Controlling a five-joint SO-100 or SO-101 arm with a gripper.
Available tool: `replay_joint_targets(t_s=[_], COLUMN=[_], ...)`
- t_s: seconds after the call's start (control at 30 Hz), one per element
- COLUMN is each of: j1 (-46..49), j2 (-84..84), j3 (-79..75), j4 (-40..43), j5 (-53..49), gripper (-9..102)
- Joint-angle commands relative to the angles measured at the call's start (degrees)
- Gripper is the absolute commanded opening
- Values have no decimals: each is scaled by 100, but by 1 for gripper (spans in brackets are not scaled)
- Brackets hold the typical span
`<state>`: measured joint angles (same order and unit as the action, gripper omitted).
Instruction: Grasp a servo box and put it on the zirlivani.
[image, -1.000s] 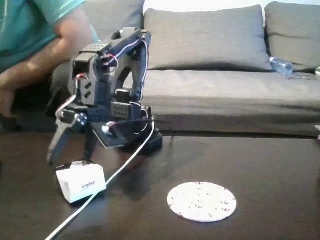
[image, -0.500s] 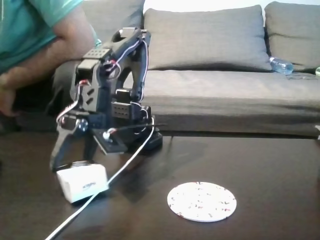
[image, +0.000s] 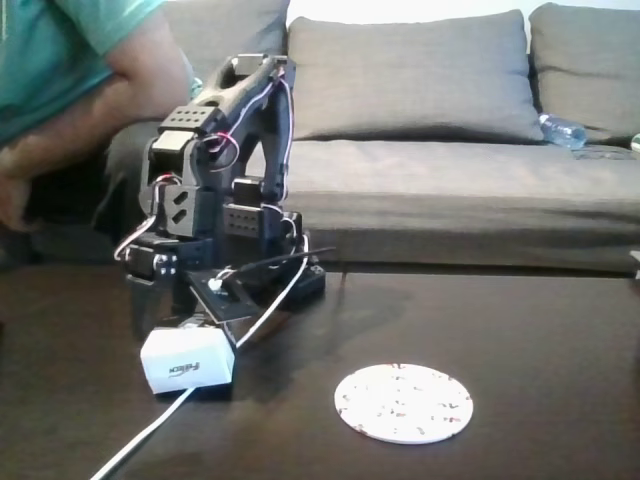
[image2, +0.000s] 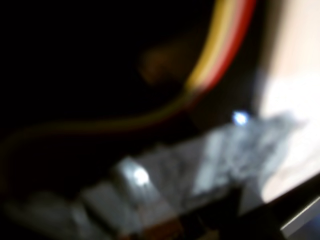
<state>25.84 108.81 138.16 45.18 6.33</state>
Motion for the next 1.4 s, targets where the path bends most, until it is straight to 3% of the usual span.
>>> replay_joint_targets(t_s=[0.0, 0.2, 0.5, 0.87, 1.13, 1.37], j1=[-62, -272, -299, -1222, -1222, -1222], j2=[26, 88, 1582, 2531, 2487, 1485], j3=[-185, -220, -53, -18, 606, 237], j4=[-44, 519, 1125, 2417, 1714, 1345], j5=[0, -835, -2232, -2575, -2575, -2417], gripper=[17, 42, 42, 49, 49, 49])
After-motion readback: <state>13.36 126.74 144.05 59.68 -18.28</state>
